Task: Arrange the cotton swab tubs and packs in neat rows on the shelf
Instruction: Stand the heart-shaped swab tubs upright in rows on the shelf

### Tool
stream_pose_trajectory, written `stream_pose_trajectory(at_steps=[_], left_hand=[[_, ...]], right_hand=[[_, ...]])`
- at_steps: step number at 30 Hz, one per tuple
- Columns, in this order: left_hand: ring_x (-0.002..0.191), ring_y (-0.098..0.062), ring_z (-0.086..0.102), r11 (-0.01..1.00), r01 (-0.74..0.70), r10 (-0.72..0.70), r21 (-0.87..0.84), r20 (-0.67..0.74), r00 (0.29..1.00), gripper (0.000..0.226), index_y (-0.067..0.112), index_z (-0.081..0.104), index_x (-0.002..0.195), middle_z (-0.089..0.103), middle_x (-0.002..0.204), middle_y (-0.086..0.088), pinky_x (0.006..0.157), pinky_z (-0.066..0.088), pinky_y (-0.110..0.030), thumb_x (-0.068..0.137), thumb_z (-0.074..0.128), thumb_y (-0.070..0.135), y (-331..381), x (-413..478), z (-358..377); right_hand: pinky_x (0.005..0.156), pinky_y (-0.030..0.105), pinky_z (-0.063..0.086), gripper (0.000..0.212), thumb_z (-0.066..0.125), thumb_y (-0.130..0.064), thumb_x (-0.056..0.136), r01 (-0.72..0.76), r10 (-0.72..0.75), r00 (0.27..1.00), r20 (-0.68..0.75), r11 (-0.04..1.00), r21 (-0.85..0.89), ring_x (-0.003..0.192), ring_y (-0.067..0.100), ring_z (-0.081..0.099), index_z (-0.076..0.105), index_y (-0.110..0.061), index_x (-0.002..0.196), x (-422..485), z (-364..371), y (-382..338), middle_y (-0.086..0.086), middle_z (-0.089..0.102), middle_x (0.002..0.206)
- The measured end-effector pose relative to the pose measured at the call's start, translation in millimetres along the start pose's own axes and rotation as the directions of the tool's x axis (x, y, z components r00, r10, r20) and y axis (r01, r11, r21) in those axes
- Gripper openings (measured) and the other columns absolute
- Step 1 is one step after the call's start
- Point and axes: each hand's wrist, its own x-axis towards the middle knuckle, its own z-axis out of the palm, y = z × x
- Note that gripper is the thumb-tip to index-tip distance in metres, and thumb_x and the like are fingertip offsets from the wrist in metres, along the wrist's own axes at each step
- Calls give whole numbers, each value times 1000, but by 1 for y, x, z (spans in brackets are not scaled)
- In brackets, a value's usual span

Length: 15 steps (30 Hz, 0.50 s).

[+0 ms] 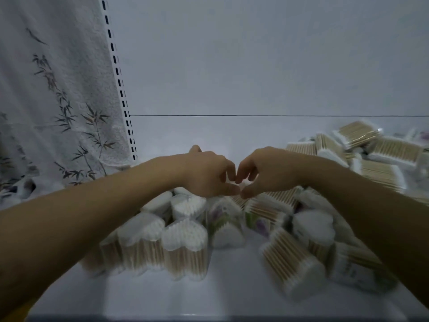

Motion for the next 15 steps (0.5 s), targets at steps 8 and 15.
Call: stream_pose_trajectory(at_steps=[8, 15], left_hand=[[115, -10, 54, 998, -16, 15, -56, -19, 1000, 23, 36, 62, 112, 62, 115, 22, 100, 33, -38, 97, 50, 48, -26, -5, -6], [111, -12, 57, 966, 56, -84, -253, -105, 991, 39, 29, 50, 130, 60, 125, 12, 99, 43, -36, 96, 47, 50, -40, -16, 2]], right_hand=[[96, 30, 36, 102, 79, -65, 61, 34, 12, 959, 283, 987, -158, 126, 19, 47, 35, -32, 147, 11, 26, -32, -6, 47, 143], [80, 28, 44, 82, 82, -42, 68, -16, 23, 995, 94, 997, -73, 97, 13, 50, 39, -27, 137, 7, 5, -23, -8, 52, 116]])
